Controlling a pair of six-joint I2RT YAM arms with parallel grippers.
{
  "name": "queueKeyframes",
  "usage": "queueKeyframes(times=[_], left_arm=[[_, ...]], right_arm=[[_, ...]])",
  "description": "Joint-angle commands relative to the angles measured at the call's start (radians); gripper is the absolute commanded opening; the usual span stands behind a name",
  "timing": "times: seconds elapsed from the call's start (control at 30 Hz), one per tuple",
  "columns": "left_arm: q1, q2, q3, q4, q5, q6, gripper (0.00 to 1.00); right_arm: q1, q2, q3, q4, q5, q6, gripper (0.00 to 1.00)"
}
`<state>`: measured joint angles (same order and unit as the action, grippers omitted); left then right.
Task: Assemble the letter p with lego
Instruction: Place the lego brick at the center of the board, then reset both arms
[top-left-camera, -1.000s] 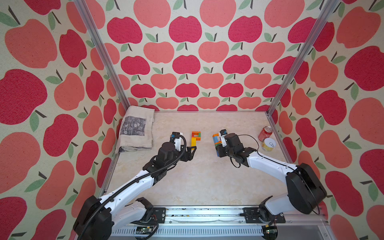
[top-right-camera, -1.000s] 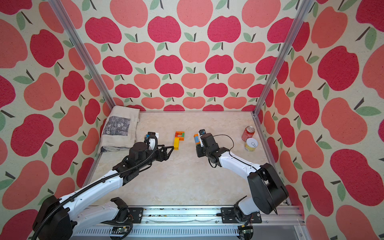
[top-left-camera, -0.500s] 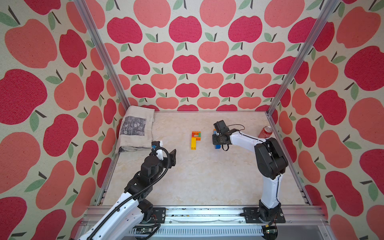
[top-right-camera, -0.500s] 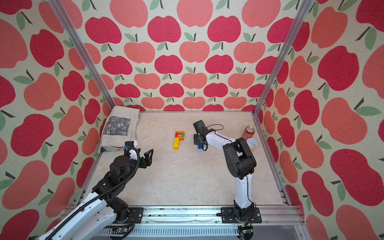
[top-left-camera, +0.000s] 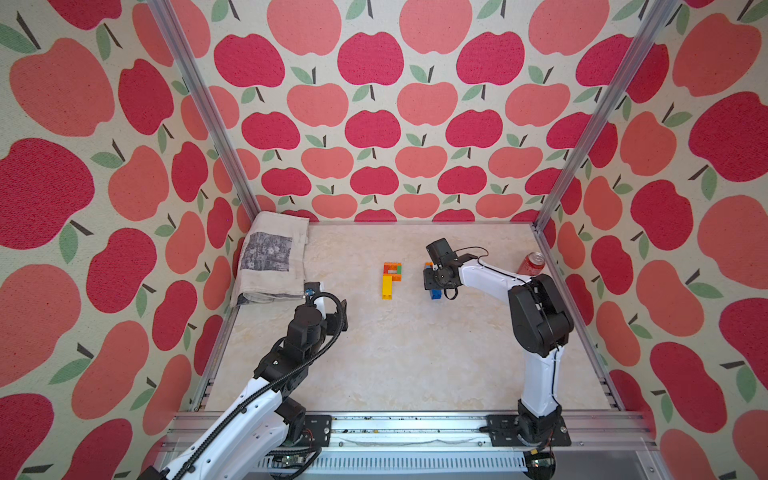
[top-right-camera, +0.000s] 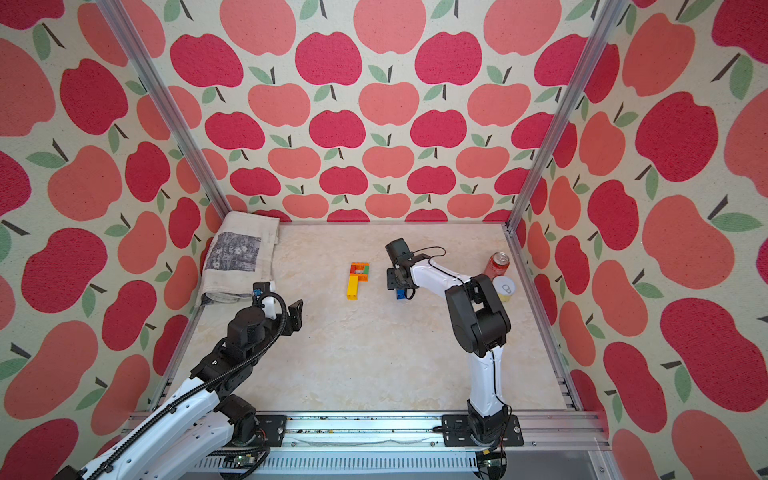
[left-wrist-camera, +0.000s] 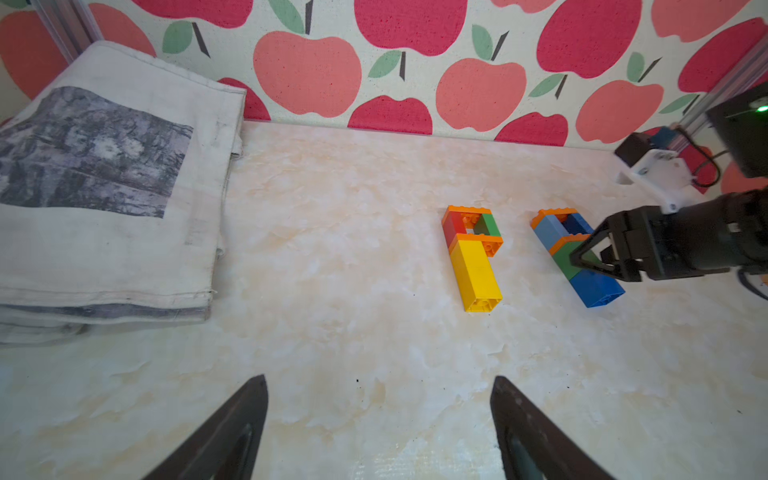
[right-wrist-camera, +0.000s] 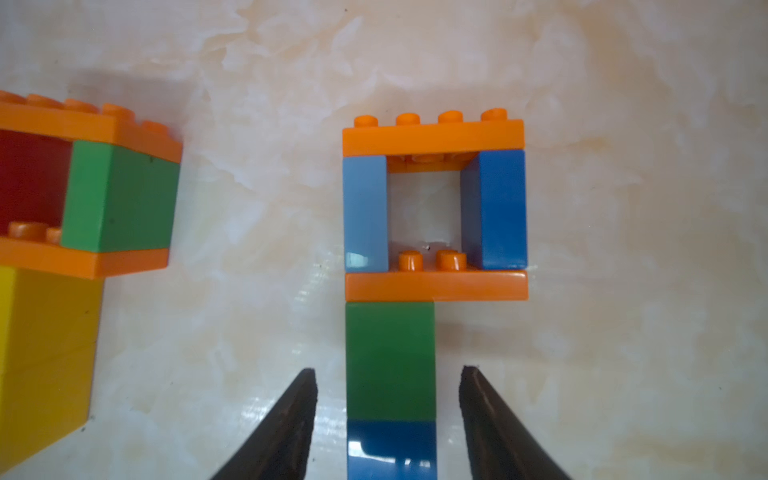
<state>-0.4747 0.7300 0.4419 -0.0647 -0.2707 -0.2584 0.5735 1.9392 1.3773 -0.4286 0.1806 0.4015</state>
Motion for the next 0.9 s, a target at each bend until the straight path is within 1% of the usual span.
queueKeyframes(times=[0.0,0.07,0.13,0.17,0.2,0.23,0.27,0.3,0.33,0.4,0.43,0.47,0.53,0.57,0.6,0.63,0.7,0.73,0.77,0.8,0.83,0.87], left_arm=[[0.080,0.086,0.004,0.087,-0.089,0.059,0.87],[0.172,0.167,0.004,0.156,-0.079,0.081,0.88],[0.268,0.249,0.006,0.222,-0.027,0.117,0.88],[0.299,0.277,0.011,0.242,-0.020,0.129,0.91],[0.327,0.296,0.028,0.225,-0.001,0.130,0.94],[0.347,0.311,0.021,0.263,0.008,0.150,0.95],[0.363,0.320,0.011,0.303,0.023,0.173,0.96],[0.377,0.333,-0.011,0.372,0.050,0.207,0.96],[0.394,0.352,-0.037,0.449,0.072,0.236,1.00],[0.438,0.446,-0.049,0.546,0.118,0.260,0.99],[0.458,0.497,-0.042,0.565,0.127,0.258,0.99],[0.474,0.542,-0.032,0.579,0.130,0.256,0.99],[0.509,0.635,-0.034,0.674,0.176,0.245,0.99],[0.516,0.655,-0.015,0.672,0.189,0.246,0.99],[0.517,0.662,0.002,0.639,0.217,0.256,0.99],[0.523,0.681,-0.010,0.696,0.233,0.270,0.99],[0.543,0.702,-0.041,0.815,0.250,0.280,0.99],[0.576,0.719,-0.050,0.839,0.302,0.245,0.99],[0.612,0.762,-0.062,0.893,0.364,0.216,0.99],[0.641,0.839,-0.087,1.014,0.410,0.196,0.99],[0.649,0.905,-0.111,1.159,0.424,0.198,0.99],[0.646,0.884,-0.117,1.151,0.450,0.209,0.99]], right_arm=[[-0.017,-0.208,-0.112,0.032,-0.003,-0.083,0.60],[-0.038,-0.313,-0.200,0.066,0.047,-0.131,0.61],[-0.080,-0.413,-0.298,0.114,0.102,-0.181,0.60],[-0.102,-0.453,-0.342,0.142,0.124,-0.206,0.60],[-0.124,-0.498,-0.395,0.184,0.156,-0.241,0.60],[-0.140,-0.539,-0.456,0.248,0.193,-0.294,0.60],[-0.150,-0.571,-0.519,0.327,0.227,-0.346,0.60],[-0.160,-0.600,-0.597,0.449,0.264,-0.426,0.61],[-0.169,-0.619,-0.676,0.576,0.299,-0.493,0.63],[-0.192,-0.611,-0.792,0.793,0.351,-0.596,0.68],[-0.214,-0.586,-0.834,0.890,0.362,-0.629,0.68],[-0.237,-0.561,-0.854,0.945,0.359,-0.636,0.68],[-0.297,-0.499,-0.890,1.042,0.311,-0.621,0.68],[-0.322,-0.471,-0.917,1.117,0.275,-0.610,0.69],[-0.330,-0.462,-0.931,1.172,0.271,-0.620,0.69],[-0.342,-0.466,-0.939,1.189,0.240,-0.614,0.70],[-0.418,-0.480,-0.953,1.198,0.076,-0.528,0.70],[-0.467,-0.462,-0.971,1.250,-0.024,-0.492,0.70],[-0.503,-0.439,-0.978,1.281,-0.068,-0.457,0.70],[-0.544,-0.412,-0.985,1.309,-0.118,-0.420,0.70],[-0.568,-0.383,-0.995,1.353,-0.172,-0.404,0.71],[-0.569,-0.363,-1.013,1.407,-0.203,-0.414,0.73]])
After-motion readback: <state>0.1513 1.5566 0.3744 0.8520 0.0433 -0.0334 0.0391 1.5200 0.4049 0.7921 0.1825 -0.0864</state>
